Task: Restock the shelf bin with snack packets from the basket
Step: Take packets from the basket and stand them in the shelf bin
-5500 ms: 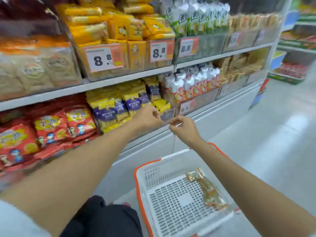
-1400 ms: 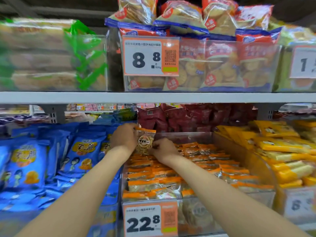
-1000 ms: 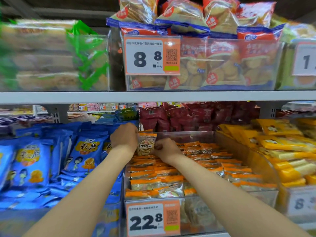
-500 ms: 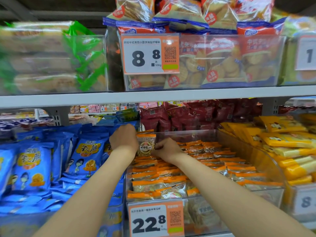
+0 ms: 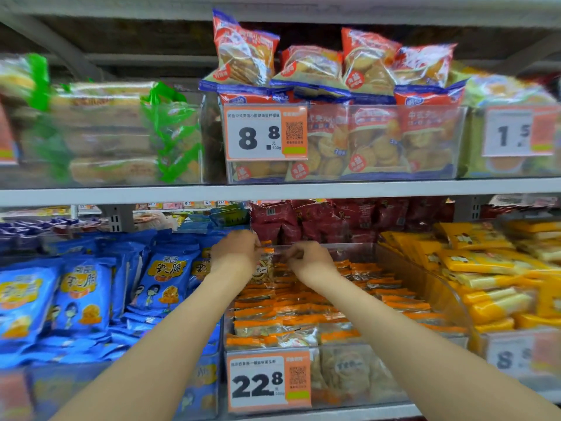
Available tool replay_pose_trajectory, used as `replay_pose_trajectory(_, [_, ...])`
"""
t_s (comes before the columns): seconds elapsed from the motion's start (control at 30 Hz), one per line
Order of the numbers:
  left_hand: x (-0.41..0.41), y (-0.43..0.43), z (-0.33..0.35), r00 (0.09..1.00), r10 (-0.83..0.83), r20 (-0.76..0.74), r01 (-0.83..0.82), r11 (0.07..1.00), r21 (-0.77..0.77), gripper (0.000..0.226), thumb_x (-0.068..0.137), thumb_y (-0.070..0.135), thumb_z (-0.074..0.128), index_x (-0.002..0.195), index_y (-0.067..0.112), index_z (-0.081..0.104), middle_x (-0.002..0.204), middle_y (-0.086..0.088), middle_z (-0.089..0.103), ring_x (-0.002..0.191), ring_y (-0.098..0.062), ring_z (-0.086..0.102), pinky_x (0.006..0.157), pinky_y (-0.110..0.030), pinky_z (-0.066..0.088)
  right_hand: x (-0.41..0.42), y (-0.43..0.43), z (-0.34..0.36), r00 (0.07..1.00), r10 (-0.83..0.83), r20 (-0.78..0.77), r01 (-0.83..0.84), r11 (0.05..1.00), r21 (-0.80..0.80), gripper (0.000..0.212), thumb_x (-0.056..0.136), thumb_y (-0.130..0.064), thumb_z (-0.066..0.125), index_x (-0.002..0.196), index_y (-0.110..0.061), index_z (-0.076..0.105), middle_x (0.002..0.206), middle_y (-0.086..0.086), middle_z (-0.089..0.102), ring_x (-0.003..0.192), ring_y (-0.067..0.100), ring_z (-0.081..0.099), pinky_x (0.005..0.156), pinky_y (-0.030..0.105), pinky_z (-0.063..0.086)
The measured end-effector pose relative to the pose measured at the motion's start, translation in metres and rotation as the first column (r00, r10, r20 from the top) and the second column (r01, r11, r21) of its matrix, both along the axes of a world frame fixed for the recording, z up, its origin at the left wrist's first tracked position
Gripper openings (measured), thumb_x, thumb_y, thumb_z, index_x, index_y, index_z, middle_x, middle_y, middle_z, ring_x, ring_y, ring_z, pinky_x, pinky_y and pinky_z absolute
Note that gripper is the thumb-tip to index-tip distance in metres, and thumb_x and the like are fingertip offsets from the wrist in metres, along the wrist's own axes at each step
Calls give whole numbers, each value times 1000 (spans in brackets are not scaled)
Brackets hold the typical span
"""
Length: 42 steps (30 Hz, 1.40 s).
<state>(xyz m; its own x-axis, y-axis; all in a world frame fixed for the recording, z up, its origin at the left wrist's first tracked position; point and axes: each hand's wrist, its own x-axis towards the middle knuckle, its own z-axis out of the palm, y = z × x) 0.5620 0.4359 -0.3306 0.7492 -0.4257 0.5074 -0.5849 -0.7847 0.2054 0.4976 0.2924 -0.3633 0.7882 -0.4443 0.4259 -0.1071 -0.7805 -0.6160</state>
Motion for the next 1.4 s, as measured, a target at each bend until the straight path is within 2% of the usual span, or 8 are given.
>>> replay_pose_trajectory(0.17, [-56, -9, -8, 973, -220, -70, 209, 969, -134, 12, 86, 36, 67, 79, 27, 66, 88, 5, 66, 82, -15, 62, 71, -34, 55, -76, -18, 0, 999, 2, 34, 0, 998, -62, 7, 83, -19, 65, 85, -21, 71, 84, -4, 69, 81, 13, 65, 72, 29, 54])
replay_pose_trajectory(0.33, [-125, -34, -22, 893, -407, -193, 363, 904, -227, 18, 81, 33, 73, 67, 25, 66, 70, 10, 63, 71, -11, 62, 63, -27, 49, -160, -39, -22, 978, -62, 200, 97, 981, -167, 9, 78, -17, 66, 82, -23, 69, 77, -9, 66, 73, 9, 59, 71, 28, 49])
replay_pose_trajectory(0.6, [-246, -106, -63, 797, -596, -96, 590, 803, -81, 15, 83, 33, 71, 73, 22, 65, 77, 6, 64, 77, -17, 60, 68, -36, 51, -289, -74, -99, 949, -134, 286, 186, 969, -163, 3, 83, -11, 67, 81, -13, 66, 72, -2, 62, 65, 14, 53, 62, 27, 41])
replay_pose_trajectory(0.9, [-351, -190, -202, 648, -657, -385, 696, 716, -53, 13, 79, 29, 73, 70, 21, 68, 76, -2, 68, 78, -19, 64, 68, -33, 49, -432, -126, -239, 915, -394, 85, 386, 918, 96, 11, 75, -14, 73, 86, -9, 73, 79, 6, 70, 66, 12, 54, 67, 27, 44])
replay_pose_trajectory(1.1, [-408, -222, -324, 447, -584, -678, 704, 697, -137, 14, 86, 14, 65, 80, 3, 71, 77, -17, 70, 67, -18, 58, 61, -30, 45, -523, -134, -355, 876, -403, -267, 471, 833, 288, 13, 79, -7, 68, 91, -13, 72, 81, -1, 68, 58, -1, 52, 67, 22, 43])
replay_pose_trajectory(1.2, [-430, -223, -382, 344, -499, -796, 691, 708, -145, 14, 88, 14, 64, 80, 4, 70, 78, -17, 69, 62, -20, 62, 63, -32, 52, -562, -136, -420, 814, -394, -427, 547, 768, 333, 14, 79, -7, 70, 93, -10, 73, 86, 4, 71, 67, 7, 58, 74, 24, 47])
replay_pose_trajectory(1.33, [-449, -212, -453, 188, -366, -911, 642, 748, -168, 15, 92, 16, 60, 80, 10, 66, 84, -13, 68, 68, -21, 64, 63, -23, 44, -604, -139, -495, 695, -390, -604, 660, 680, 321, 17, 85, -6, 66, 100, -5, 73, 102, 8, 70, 92, 20, 62, 82, 22, 41])
replay_pose_trajectory(1.4, [-453, -204, -485, 121, -293, -948, 594, 787, -168, 16, 95, 14, 57, 90, 3, 67, 90, -11, 66, 77, -24, 65, 68, -31, 49, -623, -145, -530, 608, -365, -705, 728, 612, 310, 15, 88, -8, 61, 97, -2, 72, 102, 11, 69, 100, 26, 62, 84, 26, 43])
